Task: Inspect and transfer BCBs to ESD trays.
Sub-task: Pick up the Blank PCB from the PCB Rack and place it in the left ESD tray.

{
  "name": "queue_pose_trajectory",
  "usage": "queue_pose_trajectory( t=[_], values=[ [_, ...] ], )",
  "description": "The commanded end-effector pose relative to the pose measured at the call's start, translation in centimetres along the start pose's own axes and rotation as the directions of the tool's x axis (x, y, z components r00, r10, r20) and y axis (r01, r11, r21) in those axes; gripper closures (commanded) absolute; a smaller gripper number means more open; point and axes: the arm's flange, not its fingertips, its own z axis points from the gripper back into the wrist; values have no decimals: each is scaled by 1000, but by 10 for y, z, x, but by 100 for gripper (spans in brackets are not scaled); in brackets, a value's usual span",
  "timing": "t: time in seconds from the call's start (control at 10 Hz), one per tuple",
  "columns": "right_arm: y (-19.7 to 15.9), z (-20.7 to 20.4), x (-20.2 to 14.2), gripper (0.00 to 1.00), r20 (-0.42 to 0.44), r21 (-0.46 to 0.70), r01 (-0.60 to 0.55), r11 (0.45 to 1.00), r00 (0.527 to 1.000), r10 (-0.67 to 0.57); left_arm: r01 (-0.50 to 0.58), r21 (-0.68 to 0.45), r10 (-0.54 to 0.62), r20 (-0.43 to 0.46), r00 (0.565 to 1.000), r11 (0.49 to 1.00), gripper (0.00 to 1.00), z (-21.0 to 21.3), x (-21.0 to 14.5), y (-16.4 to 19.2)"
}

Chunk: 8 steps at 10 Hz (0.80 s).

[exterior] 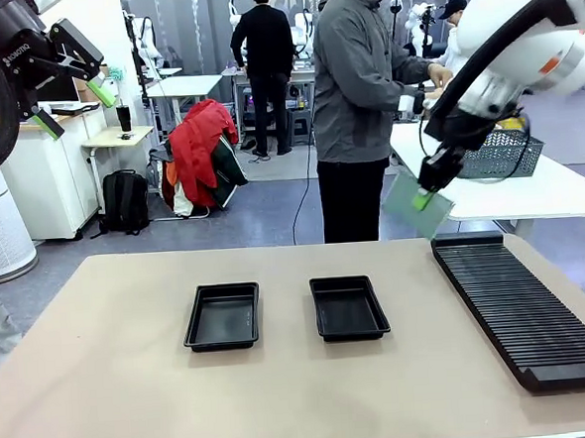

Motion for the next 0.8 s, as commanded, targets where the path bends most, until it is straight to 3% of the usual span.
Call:
queue_pose_trajectory(
  t=[0.0,0.5,0.7],
  values=[
    [19,-41,-4,98,140,63,146,987,978,-153,3,0,-3,3,1000,1000,0,0,0,1],
    [52,-158,12,98,288,333,289,897,875,-389,3,0,-3,3,1000,1000,0,0,0,1],
    [66,-203,27,98,279,410,326,852,845,-457,3,0,-3,3,1000,1000,0,0,0,1]
  ],
)
